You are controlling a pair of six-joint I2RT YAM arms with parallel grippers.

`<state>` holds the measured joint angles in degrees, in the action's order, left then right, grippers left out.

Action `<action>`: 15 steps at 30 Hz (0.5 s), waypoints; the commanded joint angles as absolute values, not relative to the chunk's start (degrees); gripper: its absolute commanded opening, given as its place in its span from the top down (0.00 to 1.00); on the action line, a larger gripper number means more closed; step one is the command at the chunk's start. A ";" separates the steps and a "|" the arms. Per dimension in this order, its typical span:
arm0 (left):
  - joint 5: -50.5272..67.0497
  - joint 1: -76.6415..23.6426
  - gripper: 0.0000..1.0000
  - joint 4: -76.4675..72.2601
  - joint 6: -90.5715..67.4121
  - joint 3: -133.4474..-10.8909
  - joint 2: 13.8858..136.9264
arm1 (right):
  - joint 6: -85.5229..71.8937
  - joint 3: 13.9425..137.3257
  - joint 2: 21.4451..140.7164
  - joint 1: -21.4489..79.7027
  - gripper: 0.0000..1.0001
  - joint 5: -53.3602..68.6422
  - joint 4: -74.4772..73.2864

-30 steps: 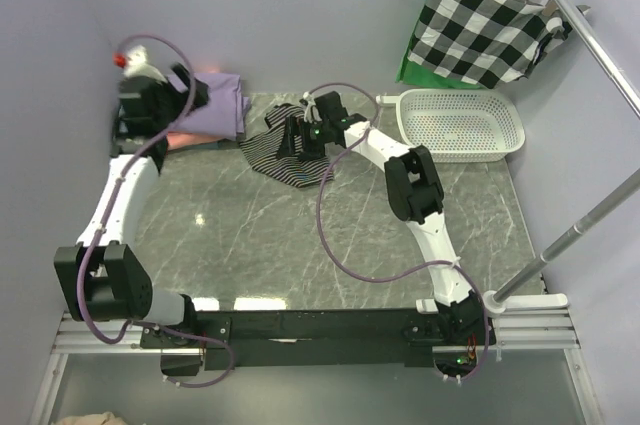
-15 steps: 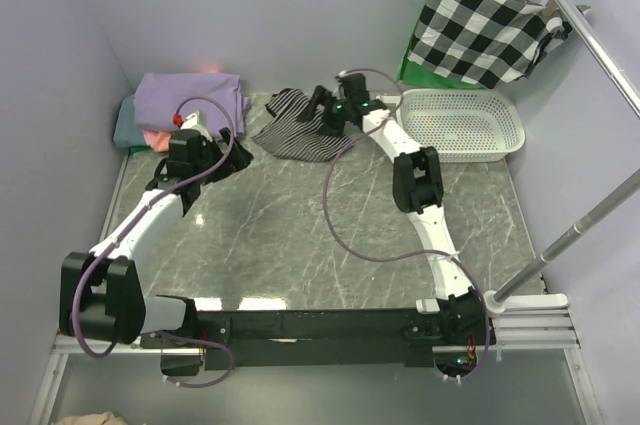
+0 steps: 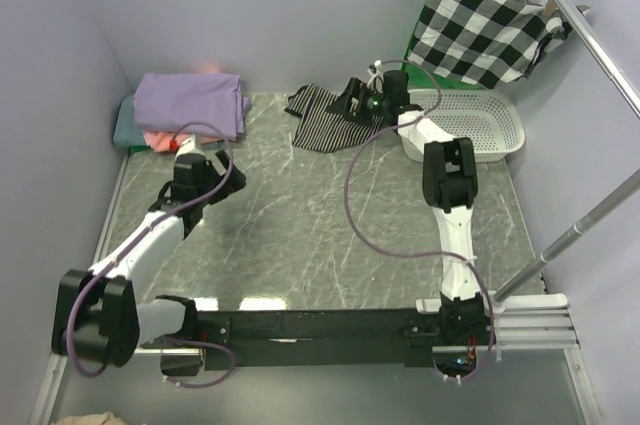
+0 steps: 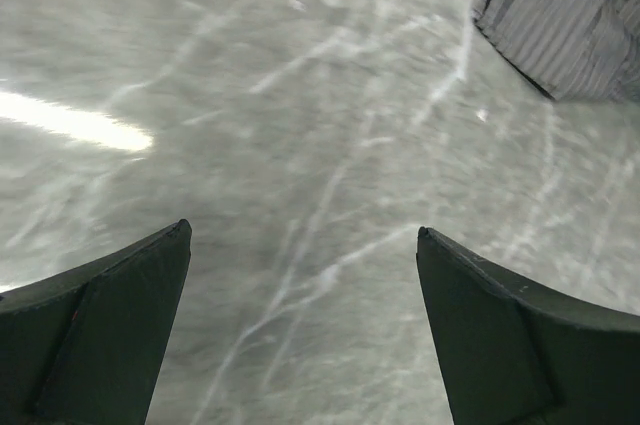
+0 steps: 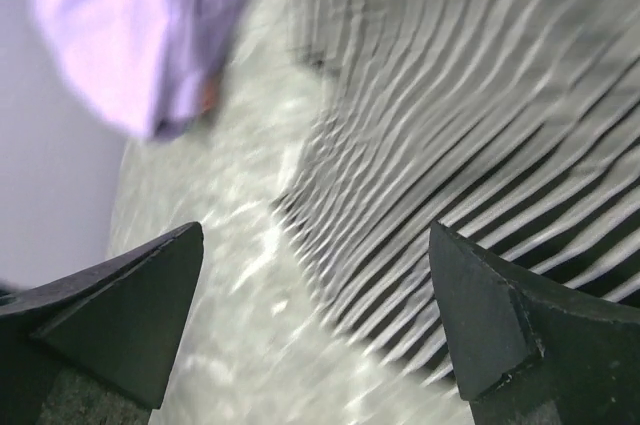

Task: Fold and stack the t-shirts
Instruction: Neatly place the folded tshirt to the corner

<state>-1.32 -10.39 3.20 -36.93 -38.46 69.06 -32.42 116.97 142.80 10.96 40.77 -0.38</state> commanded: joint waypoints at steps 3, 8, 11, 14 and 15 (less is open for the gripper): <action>-18.70 -10.81 0.01 -2.89 -38.15 -32.70 58.55 | -14.18 93.81 110.71 15.55 0.00 33.25 6.86; -28.99 -10.99 0.01 -6.23 -38.32 -25.94 49.23 | -12.48 70.82 95.13 17.57 0.00 11.57 9.31; -34.18 -11.16 0.01 -6.24 -38.23 -21.98 44.22 | -13.54 59.56 88.10 18.19 0.00 4.33 9.84; -37.86 -11.16 0.01 -8.07 -35.78 -18.99 39.91 | -12.92 46.82 79.24 20.21 0.00 -5.78 14.22; -39.71 -11.16 0.01 -8.87 -35.34 -18.20 38.16 | -12.57 43.80 76.84 21.52 0.00 -10.59 16.85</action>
